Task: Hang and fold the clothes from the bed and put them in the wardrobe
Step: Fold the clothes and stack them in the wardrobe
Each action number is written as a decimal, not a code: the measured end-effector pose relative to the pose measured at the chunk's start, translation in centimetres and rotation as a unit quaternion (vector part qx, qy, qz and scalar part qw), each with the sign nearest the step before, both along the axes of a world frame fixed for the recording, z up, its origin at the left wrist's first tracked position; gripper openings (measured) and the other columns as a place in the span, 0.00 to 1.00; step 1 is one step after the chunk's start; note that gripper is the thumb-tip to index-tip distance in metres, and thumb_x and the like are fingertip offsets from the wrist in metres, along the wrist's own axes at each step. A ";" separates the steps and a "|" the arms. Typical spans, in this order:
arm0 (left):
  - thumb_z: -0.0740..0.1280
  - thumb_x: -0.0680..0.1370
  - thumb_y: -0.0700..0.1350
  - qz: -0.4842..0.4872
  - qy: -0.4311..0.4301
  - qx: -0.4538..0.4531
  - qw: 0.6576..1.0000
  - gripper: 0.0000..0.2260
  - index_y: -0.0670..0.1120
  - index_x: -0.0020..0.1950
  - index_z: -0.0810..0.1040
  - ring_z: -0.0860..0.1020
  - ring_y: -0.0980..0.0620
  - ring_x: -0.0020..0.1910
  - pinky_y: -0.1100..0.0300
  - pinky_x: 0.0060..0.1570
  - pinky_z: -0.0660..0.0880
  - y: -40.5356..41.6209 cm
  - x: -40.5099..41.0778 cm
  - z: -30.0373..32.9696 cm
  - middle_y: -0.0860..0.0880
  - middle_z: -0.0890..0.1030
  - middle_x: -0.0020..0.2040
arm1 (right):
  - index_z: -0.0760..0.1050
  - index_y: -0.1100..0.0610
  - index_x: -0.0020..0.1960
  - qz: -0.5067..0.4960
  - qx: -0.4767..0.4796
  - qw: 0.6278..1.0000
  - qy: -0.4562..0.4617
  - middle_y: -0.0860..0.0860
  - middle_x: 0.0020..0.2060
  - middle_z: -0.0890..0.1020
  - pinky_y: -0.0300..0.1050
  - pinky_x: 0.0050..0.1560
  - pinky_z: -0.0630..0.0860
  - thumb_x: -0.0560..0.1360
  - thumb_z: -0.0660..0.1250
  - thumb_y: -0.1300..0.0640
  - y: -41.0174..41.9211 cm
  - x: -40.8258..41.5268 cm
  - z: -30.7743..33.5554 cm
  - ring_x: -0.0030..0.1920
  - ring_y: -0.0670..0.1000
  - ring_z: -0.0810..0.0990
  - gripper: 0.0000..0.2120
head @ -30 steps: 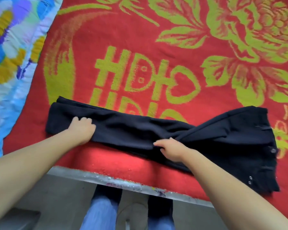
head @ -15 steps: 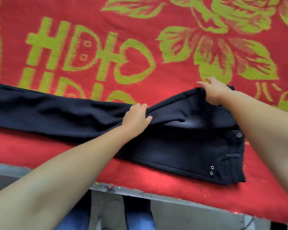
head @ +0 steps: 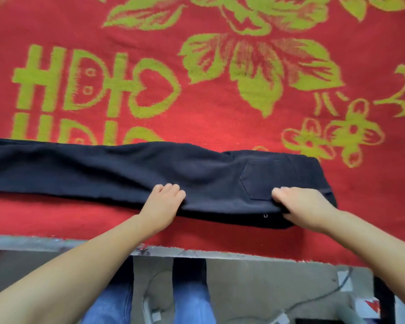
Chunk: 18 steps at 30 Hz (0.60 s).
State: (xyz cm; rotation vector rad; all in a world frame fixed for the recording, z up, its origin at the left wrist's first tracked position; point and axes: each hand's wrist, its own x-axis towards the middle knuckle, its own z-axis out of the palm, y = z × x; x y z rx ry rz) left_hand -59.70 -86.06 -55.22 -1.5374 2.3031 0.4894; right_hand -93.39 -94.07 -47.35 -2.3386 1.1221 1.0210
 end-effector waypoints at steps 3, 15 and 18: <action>0.76 0.53 0.40 0.004 -0.040 0.031 0.999 0.20 0.46 0.42 0.76 0.75 0.45 0.38 0.55 0.38 0.73 1.5 0.1 -1.9 0.47 0.75 0.40 | 0.65 0.49 0.71 -0.166 0.128 0.978 -0.013 0.48 0.64 0.72 0.47 0.60 0.70 0.77 0.64 0.49 3.9 -2.1 -4.0 0.64 0.51 0.72 0.23; 0.61 0.75 0.36 -0.050 -0.138 0.106 0.983 0.15 0.48 0.60 0.67 0.72 0.48 0.58 0.56 0.43 0.62 0.0 0.3 -1.6 0.49 0.71 0.57 | 0.74 0.58 0.63 -0.742 0.034 0.644 -0.186 0.54 0.57 0.80 0.49 0.55 0.75 0.63 0.72 0.37 0.7 -6.1 -9.1 0.55 0.55 0.79 0.36; 0.59 0.78 0.41 -0.029 -0.114 0.145 0.982 0.11 0.47 0.60 0.68 0.72 0.46 0.59 0.55 0.46 0.66 -0.5 0.6 -1.2 0.48 0.71 0.57 | 0.76 0.57 0.60 -0.730 0.062 0.649 -0.204 0.54 0.54 0.82 0.52 0.57 0.77 0.72 0.73 0.52 -0.3 -5.8 -8.0 0.53 0.55 0.80 0.18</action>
